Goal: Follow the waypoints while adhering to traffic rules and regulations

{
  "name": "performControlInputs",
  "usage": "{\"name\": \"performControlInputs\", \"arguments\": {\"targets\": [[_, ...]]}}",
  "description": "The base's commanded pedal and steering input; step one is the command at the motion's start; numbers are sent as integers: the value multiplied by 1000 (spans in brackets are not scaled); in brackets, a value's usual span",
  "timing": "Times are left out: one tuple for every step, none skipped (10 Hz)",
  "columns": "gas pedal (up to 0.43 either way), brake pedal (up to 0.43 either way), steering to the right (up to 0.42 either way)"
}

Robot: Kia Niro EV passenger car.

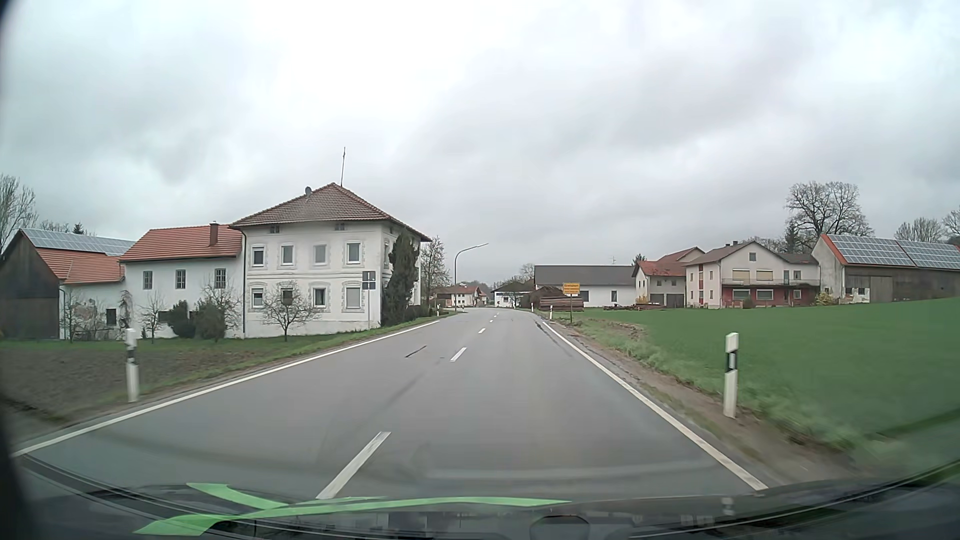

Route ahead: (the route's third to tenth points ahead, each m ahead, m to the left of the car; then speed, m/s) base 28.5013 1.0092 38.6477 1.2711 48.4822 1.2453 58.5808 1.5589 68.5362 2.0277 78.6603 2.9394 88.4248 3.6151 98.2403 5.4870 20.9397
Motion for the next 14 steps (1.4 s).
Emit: {"name": "performControlInputs", "arguments": {"targets": [[0,134,1],[0,140,1],[0,146,1],[0,152,0],[0,152,1],[0,165,1],[0,165,0],[0,171,1],[0,152,1],[0,140,1],[0,91,1],[0,37,1],[0,0,0],[0,0,0]]}}
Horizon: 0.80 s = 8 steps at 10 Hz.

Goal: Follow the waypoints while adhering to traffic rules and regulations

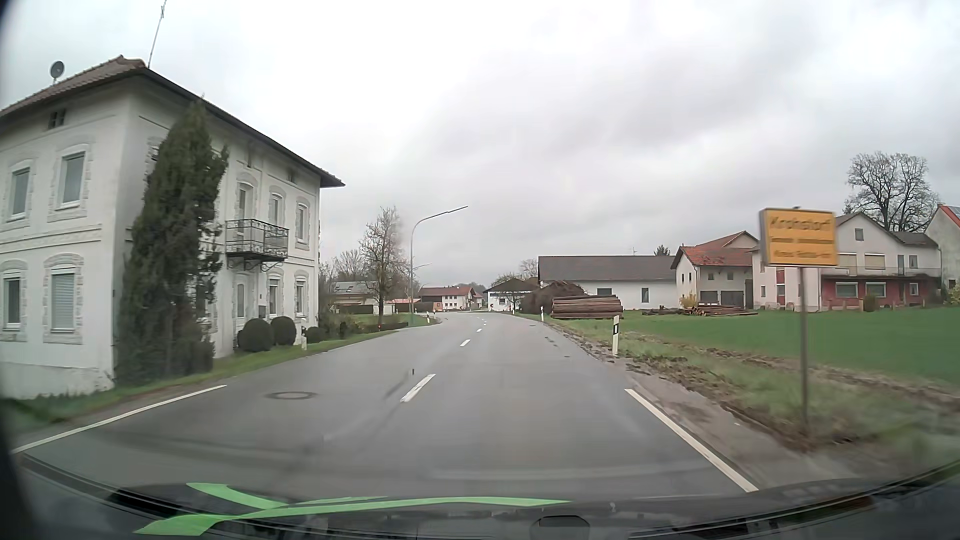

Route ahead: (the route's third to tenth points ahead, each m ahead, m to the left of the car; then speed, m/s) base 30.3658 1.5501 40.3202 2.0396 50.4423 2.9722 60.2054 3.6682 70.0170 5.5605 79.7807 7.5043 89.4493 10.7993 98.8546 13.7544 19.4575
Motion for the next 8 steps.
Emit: {"name": "performControlInputs", "arguments": {"targets": [[0,0,0],[0,0,0],[0,0,0],[0,0,0],[0,0,-3],[0,0,-5],[0,0,-9],[0,0,-11]]}}
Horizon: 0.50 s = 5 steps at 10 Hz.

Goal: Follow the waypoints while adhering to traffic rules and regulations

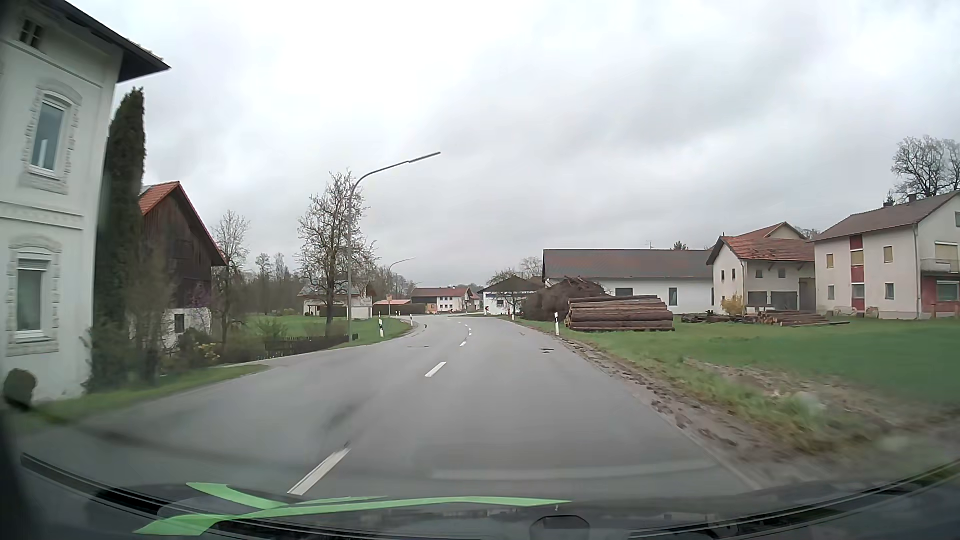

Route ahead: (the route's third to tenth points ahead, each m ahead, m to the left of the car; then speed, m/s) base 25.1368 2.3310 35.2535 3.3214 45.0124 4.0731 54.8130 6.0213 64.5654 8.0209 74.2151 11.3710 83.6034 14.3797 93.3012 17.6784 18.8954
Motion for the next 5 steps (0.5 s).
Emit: {"name": "performControlInputs", "arguments": {"targets": [[0,0,-11],[0,0,-11],[0,0,-11],[0,0,-12],[0,0,-12]]}}
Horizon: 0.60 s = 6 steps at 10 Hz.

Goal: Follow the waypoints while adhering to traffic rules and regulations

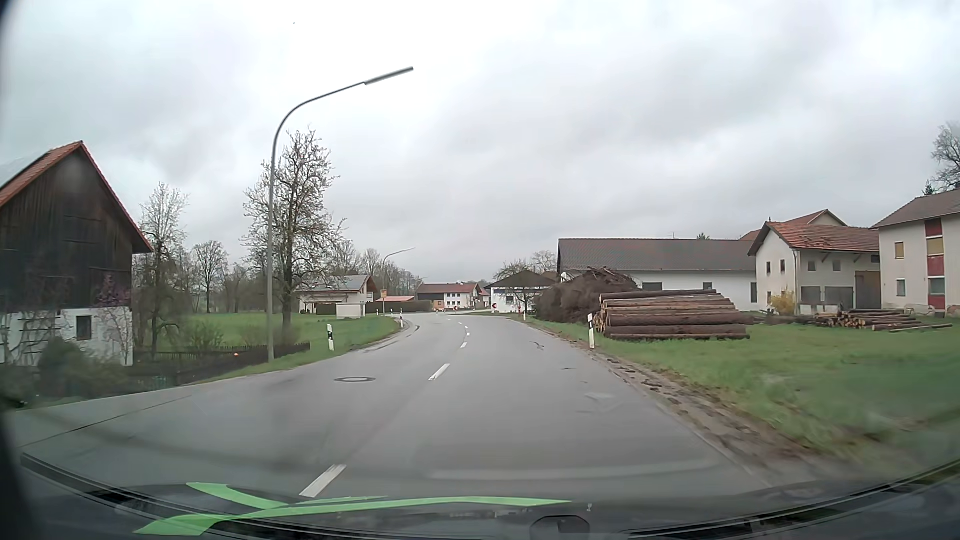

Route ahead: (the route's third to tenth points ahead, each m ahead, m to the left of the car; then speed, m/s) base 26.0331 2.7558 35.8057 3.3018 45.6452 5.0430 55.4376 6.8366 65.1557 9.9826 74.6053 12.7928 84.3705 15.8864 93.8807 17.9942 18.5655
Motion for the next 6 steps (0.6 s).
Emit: {"name": "performControlInputs", "arguments": {"targets": [[0,0,-14],[0,0,-15],[0,0,-15],[0,0,-15],[0,0,-16],[0,0,-18]]}}
